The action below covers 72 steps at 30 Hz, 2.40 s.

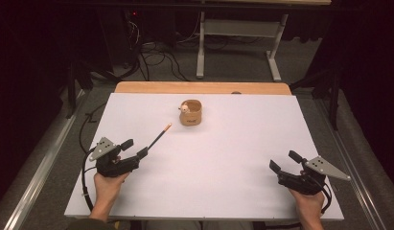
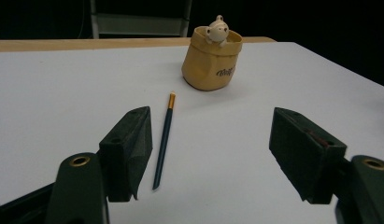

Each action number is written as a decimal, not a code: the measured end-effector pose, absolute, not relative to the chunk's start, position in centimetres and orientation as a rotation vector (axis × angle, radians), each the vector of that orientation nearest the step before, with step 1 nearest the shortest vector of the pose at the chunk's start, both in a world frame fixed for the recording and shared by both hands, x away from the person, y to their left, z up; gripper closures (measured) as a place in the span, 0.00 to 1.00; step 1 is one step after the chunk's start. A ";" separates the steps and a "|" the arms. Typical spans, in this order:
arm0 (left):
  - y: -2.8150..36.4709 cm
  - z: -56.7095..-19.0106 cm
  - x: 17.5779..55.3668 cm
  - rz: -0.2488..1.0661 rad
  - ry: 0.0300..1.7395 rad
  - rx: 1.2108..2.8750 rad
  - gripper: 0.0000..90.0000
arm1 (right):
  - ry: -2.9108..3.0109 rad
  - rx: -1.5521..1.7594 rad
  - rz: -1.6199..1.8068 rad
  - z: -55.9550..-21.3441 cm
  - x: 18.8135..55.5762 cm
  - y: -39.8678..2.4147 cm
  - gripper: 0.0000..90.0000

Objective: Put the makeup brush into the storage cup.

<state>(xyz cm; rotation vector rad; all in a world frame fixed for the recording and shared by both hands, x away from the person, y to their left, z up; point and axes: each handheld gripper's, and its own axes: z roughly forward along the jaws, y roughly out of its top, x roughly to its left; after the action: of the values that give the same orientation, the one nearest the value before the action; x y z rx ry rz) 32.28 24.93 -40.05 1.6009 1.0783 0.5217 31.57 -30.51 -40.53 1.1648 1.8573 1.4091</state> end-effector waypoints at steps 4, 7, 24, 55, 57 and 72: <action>25.0 -40.0 32.2 0.523 1.079 1.602 0.34 | 1.857 1.164 1.407 -40.5 31.5 -30.4 0.19; 25.0 -40.1 32.3 0.520 1.084 1.597 0.34 | 1.867 1.161 1.403 -40.6 31.6 -30.4 0.19; 24.8 -40.1 32.2 0.518 1.075 1.605 0.33 | 1.866 1.164 1.409 -40.5 31.5 -30.4 0.19; 23.0 -39.6 31.4 0.499 0.992 1.687 0.30 | 1.873 1.166 1.415 -40.6 31.6 -30.6 0.20; 22.9 -39.5 31.3 0.498 0.983 1.687 0.30 | 1.871 1.172 1.413 -40.6 31.7 -30.6 0.20; 21.9 -38.4 31.3 0.478 0.949 1.682 0.29 | 1.874 1.168 1.419 -40.5 31.6 -30.6 0.20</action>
<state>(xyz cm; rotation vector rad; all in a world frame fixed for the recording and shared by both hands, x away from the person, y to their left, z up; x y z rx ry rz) 31.34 21.91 -38.43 1.6825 0.9488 0.4782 31.65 -30.57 -40.54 1.1678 1.8742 1.4195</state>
